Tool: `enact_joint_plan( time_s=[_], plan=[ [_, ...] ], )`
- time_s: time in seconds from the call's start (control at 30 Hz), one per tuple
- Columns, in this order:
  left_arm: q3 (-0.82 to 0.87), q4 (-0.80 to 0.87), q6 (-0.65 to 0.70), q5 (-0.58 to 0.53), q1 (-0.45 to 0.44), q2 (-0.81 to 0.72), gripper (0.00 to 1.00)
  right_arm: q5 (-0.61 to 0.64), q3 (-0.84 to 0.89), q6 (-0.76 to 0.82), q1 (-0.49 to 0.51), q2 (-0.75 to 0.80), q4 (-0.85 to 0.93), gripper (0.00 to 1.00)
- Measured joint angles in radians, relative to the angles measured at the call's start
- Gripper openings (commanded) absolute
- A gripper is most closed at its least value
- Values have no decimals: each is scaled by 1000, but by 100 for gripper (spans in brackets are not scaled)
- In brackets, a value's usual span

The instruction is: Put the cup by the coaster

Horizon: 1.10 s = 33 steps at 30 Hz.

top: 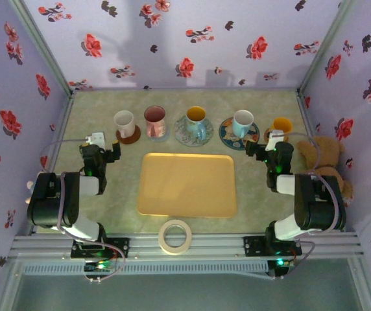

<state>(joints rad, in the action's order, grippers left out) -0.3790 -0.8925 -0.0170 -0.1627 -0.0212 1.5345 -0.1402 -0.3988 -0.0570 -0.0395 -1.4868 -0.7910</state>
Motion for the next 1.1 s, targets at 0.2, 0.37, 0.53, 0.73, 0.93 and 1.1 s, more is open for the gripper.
enact_joint_plan(
  time_s=[0.2,0.37,0.53,0.73,0.93,1.1],
  plan=[
    [0,0,0,0,0,0,100,-2,-8,2,0,-34,-33,100],
    [0,0,0,0,0,0,100,5,-3,2,-1,-59,-51,100],
    [0,0,0,0,0,0,100,58,-3,-6,1,-59,-44,100],
    [0,0,0,0,0,0,100,212,-3,-26,35,-59,-31,100],
    [0,0,0,0,1,0,100,413,11,-58,68,-58,-39,100],
    [0,0,0,0,1,0,100,467,12,-60,69,-58,-42,99]
  ],
)
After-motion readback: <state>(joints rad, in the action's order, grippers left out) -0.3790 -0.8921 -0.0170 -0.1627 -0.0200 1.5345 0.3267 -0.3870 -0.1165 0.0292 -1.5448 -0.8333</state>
